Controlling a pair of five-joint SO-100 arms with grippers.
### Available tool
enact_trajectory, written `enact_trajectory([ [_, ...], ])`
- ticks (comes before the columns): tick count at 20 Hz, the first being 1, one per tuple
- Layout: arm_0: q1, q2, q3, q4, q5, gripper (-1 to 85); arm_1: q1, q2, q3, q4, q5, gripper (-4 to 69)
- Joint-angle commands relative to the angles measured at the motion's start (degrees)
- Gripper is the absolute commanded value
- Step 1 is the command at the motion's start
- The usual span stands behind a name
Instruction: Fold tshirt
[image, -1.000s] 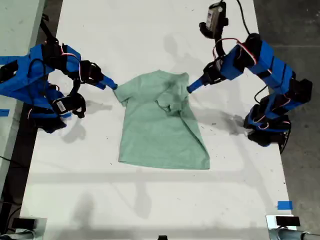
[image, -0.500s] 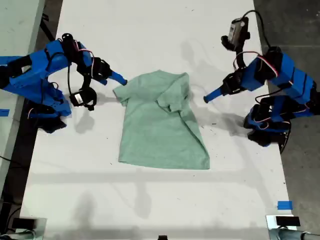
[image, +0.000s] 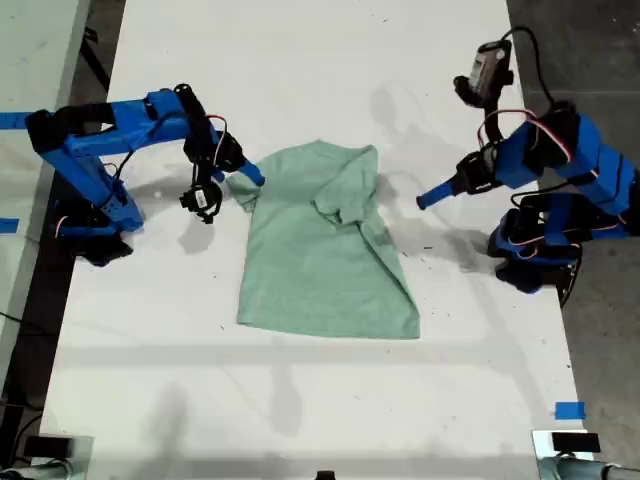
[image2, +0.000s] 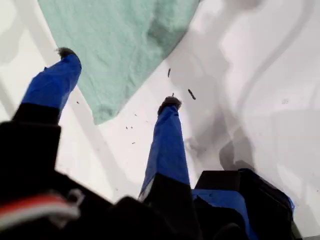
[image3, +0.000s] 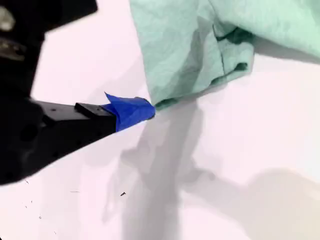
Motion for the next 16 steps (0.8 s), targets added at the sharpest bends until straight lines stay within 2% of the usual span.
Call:
enact_trajectory([
  [1, -2.11, -2.20, -0.79, -1.58, 1.14, 34.7, -1.14, 2.29, 0.35, -1.14, 0.53, 33.4],
  [7, -4.04, -11.69, -3.34, -3.69, 2.99, 32.5, -1.76, 6.86, 4.39, -2.11, 1.58, 33.1],
  [8, -3.87, -13.80, -4.39, -3.60, 3.34, 30.0, -1.85, 7.21, 4.39, -2.11, 1.58, 32.9],
  [9, -3.78, -15.64, -5.27, -3.43, 3.60, 23.5, -1.85, 7.47, 4.48, -2.11, 1.58, 32.9],
  [10, -3.78, -16.88, -5.80, -3.34, 3.60, 8.7, -1.93, 7.65, 4.57, -2.11, 1.58, 32.8],
  [12, -3.69, -15.73, -5.01, -3.78, 2.99, 2.9, -1.93, 7.91, 4.83, -2.20, 1.67, 32.6],
  [16, -6.68, -4.75, -0.88, -3.16, 2.46, 0.1, -2.20, 8.17, 5.10, -2.20, 2.02, 32.3],
])
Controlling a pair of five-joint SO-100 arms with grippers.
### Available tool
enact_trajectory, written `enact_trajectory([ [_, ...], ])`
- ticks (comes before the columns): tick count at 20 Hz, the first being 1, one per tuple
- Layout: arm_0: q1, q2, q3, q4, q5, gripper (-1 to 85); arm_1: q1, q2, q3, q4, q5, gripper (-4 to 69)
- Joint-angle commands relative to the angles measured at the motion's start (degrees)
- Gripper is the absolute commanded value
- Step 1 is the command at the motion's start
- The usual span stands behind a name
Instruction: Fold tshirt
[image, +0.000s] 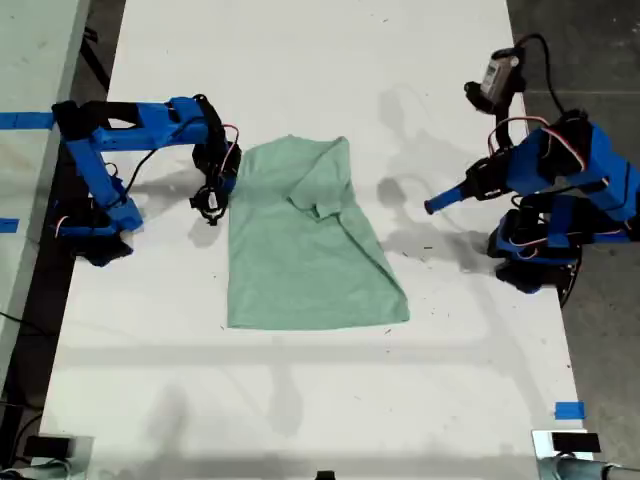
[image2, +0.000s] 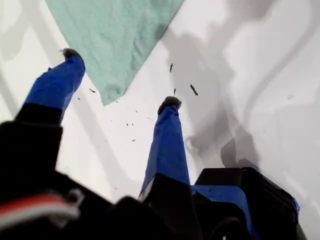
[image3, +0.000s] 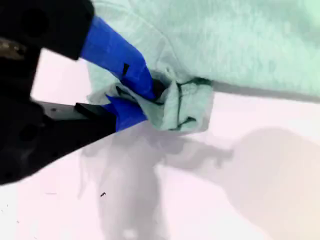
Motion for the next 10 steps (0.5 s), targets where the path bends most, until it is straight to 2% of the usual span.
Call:
enact_trajectory([
  [1, -3.25, 8.88, 1.14, 1.05, 0.09, 0.1, -0.79, 1.14, -0.09, -2.29, 0.62, 32.3],
  [7, -3.87, 17.93, 2.72, 3.08, -1.32, 0.1, -1.76, 1.58, 0.26, -2.37, 1.76, 31.7],
  [10, 2.20, 17.84, -3.96, 3.96, -4.04, 0.1, -1.76, 1.76, 0.62, -2.37, 1.93, 31.6],
])
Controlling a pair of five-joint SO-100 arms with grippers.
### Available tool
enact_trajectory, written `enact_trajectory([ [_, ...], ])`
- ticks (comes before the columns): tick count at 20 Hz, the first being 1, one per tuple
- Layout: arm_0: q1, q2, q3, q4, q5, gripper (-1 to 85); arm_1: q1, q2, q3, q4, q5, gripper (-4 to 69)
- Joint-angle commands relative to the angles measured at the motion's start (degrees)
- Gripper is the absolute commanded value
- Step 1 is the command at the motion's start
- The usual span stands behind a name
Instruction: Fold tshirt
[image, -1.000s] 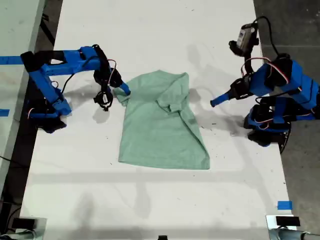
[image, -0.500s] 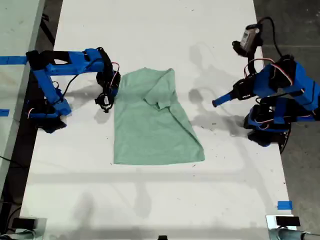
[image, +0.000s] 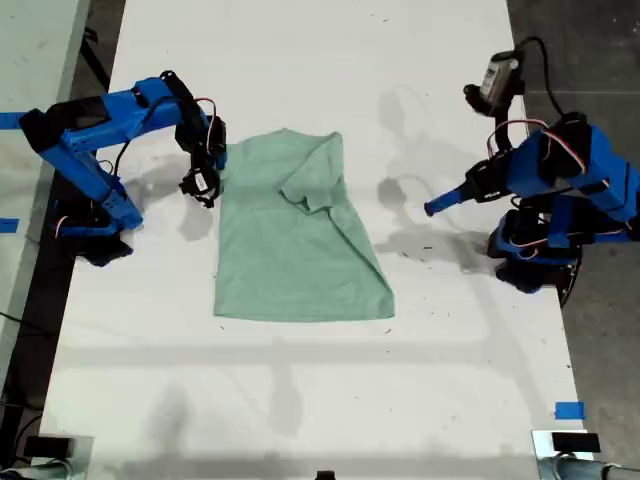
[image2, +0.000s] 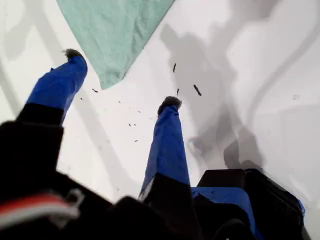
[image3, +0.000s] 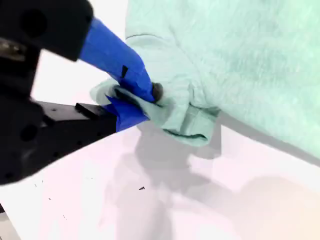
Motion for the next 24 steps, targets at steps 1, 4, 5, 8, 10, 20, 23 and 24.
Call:
enact_trajectory([
  [1, 6.77, 1.76, -10.20, 0.88, -2.46, 0.1, -0.70, 0.88, -0.35, -1.67, 0.62, 31.5],
  [4, 12.30, -8.09, -26.81, 4.31, -3.34, 0.1, -1.05, 0.88, -0.26, -1.67, 1.05, 31.3],
  [5, 13.89, -12.66, -33.49, 5.89, -3.08, 0.1, -1.14, 0.88, -0.09, -1.67, 1.32, 31.3],
  [8, 16.79, -29.00, -54.93, 12.13, -2.20, 0.3, -1.49, 1.05, 0.09, -1.67, 1.76, 31.3],
  [10, 17.58, -35.86, -63.02, 12.04, -1.67, 0.1, -1.58, 1.23, 0.26, -1.67, 1.93, 31.2],
  [20, 19.86, -27.77, -61.96, 12.30, 0.70, 33.0, -2.46, -0.18, 1.41, -2.81, 3.08, 28.2],
  [23, 21.53, -17.14, -53.88, 17.14, -2.11, 32.6, -6.15, -6.94, 1.32, -5.98, 4.04, 26.6],
  [24, 22.94, -12.83, -49.13, 16.79, -3.78, 32.5, -7.21, -9.23, 1.32, -7.56, 4.48, 26.8],
])
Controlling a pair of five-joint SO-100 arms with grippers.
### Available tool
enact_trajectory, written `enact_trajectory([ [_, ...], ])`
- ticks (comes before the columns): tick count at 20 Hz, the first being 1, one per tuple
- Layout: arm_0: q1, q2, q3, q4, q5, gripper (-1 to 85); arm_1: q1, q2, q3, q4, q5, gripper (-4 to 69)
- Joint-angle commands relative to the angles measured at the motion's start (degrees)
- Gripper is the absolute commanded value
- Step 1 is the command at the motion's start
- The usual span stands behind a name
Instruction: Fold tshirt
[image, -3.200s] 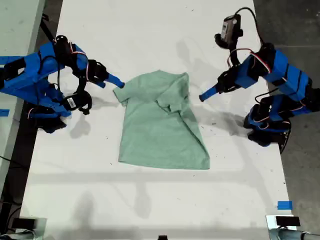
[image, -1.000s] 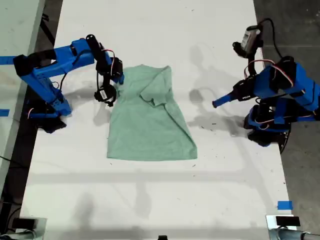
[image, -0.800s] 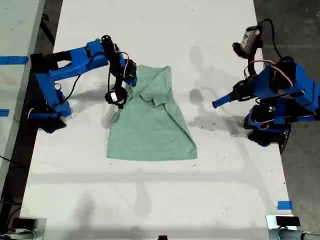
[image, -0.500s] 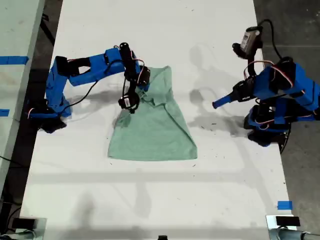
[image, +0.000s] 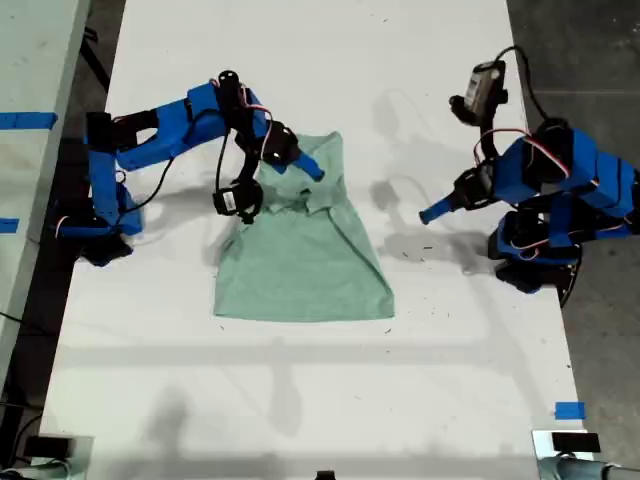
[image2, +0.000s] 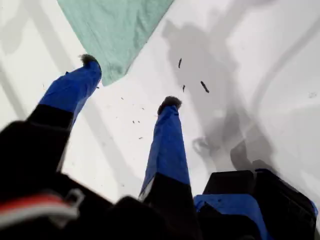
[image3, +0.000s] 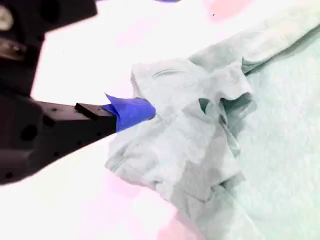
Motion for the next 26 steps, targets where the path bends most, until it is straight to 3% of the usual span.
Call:
enact_trajectory([
  [1, 4.22, 15.56, 9.76, -0.18, -4.48, 32.4, -3.34, -4.66, -0.70, -5.54, 0.97, 26.9],
  [7, 12.74, 44.38, 47.90, -8.70, -19.25, 31.4, -10.46, -16.35, -3.43, -11.60, 5.54, 27.0],
  [12, 21.62, 45.35, 54.49, -13.62, -27.07, 31.1, -14.59, -29.36, -5.63, -17.75, 9.84, 29.4],
  [16, 23.55, 42.45, 54.93, -14.94, -29.00, 30.8, -16.26, -41.13, -8.26, -23.38, 11.95, 29.2],
  [23, 22.68, 39.11, 55.46, -16.61, -27.69, 31.1, -16.61, -54.40, -13.27, -26.46, 13.10, 27.4],
  [26, 22.15, 39.11, 55.81, -16.61, -27.33, 30.8, -16.00, -54.93, -10.46, -30.23, 13.01, 20.7],
])
